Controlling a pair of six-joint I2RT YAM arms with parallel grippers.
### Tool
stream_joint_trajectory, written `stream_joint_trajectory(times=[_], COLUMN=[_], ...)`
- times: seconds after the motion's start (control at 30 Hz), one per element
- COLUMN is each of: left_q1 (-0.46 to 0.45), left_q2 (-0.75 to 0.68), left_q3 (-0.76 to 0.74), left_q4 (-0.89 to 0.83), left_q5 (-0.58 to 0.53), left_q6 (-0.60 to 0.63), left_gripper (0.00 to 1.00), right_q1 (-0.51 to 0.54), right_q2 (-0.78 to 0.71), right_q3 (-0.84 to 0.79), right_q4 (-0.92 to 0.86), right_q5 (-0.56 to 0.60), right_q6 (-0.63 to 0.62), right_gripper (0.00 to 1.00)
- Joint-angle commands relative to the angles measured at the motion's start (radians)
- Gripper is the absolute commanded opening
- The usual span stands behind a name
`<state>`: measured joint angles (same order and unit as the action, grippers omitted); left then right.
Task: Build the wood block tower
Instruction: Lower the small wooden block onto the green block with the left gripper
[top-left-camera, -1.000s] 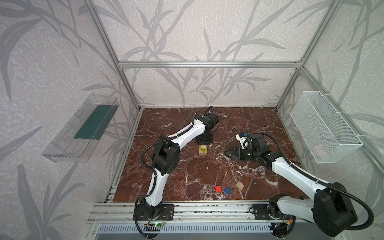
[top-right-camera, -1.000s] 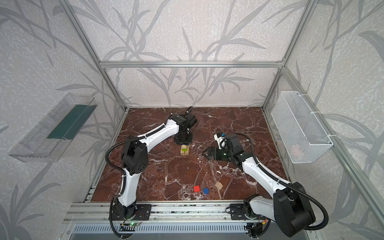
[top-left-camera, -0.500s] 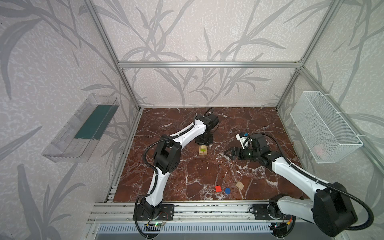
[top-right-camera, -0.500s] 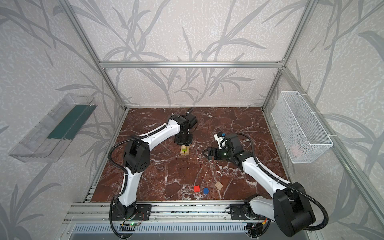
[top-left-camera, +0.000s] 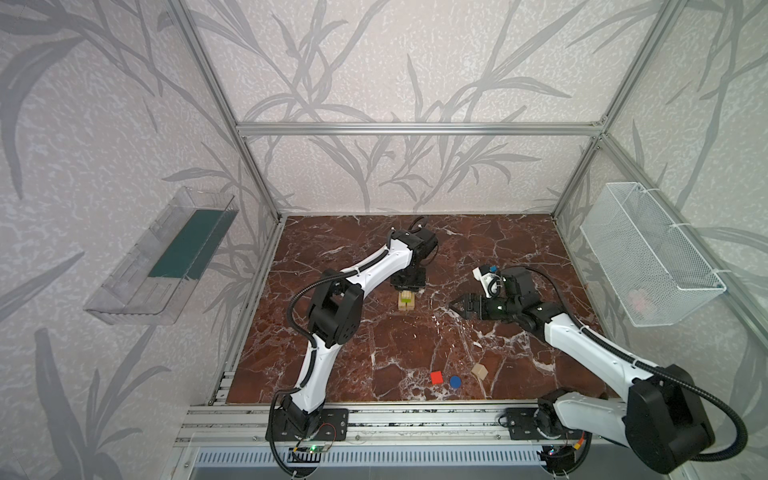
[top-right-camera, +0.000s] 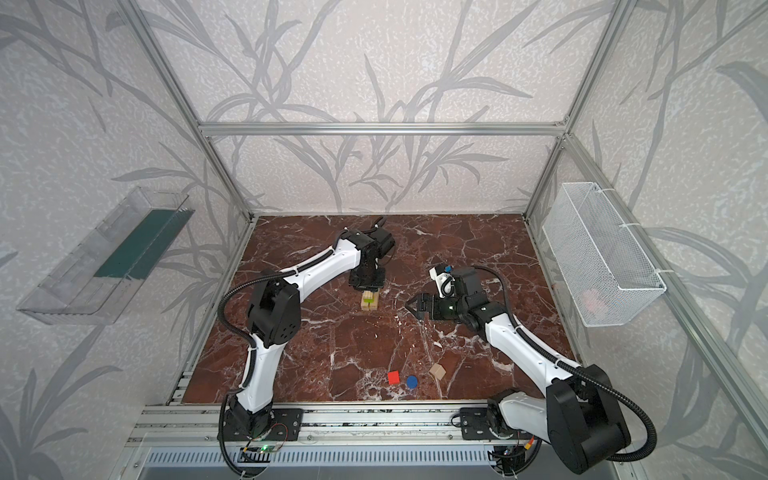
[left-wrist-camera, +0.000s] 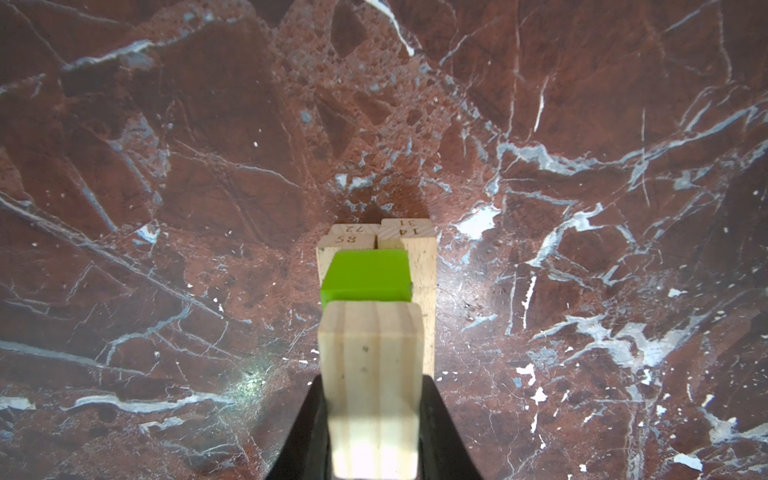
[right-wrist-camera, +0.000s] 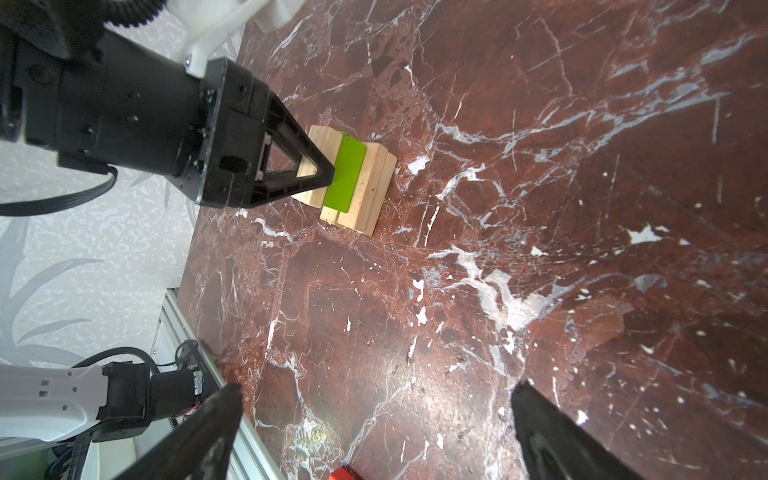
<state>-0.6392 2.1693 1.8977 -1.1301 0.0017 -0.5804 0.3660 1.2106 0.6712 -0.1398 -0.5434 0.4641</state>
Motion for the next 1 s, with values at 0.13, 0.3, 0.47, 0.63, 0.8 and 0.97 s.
stream_joint_trajectory(times=[0.13,0.3,0.47,0.63,0.8,0.97], left_q1=[0.010,0.015,0.018,0.019,0.018,0.018], left_q2=[0.020,0.024,0.024,0.031,0.025,0.024], left_q3=[0.038,0.038,0.038,0.046,0.035,0.029], left_q4=[-0.026,-0.024,-0.017,-0.014,-0.016,-0.016], left_q5=[-0.012,-0.013,-0.004,0.012,0.023,0.026], left_q6=[-0.015,-0.017,-0.019,-0.018,-0.018,-0.014], left_gripper=[0.19,0.21,0.25,0.26,0.28,0.31], right_q1=[-0.009,-0.010,-0.013,-0.016,-0.019,-0.022], right_q2=[-0.006,-0.008,-0.006,-0.008,-0.011,-0.008], right_q3=[0.015,0.014,0.012,0.012,0.008,0.004], right_q4=[0.006,0.006,0.008,0.009,0.009,0.017], right_q5=[-0.016,-0.016,-0.019,-0.021,-0.023,-0.027], right_q6=[0.007,0.009,0.010,0.013,0.013,0.016], right_gripper=[1.00,1.00,1.00,1.00,1.00,1.00])
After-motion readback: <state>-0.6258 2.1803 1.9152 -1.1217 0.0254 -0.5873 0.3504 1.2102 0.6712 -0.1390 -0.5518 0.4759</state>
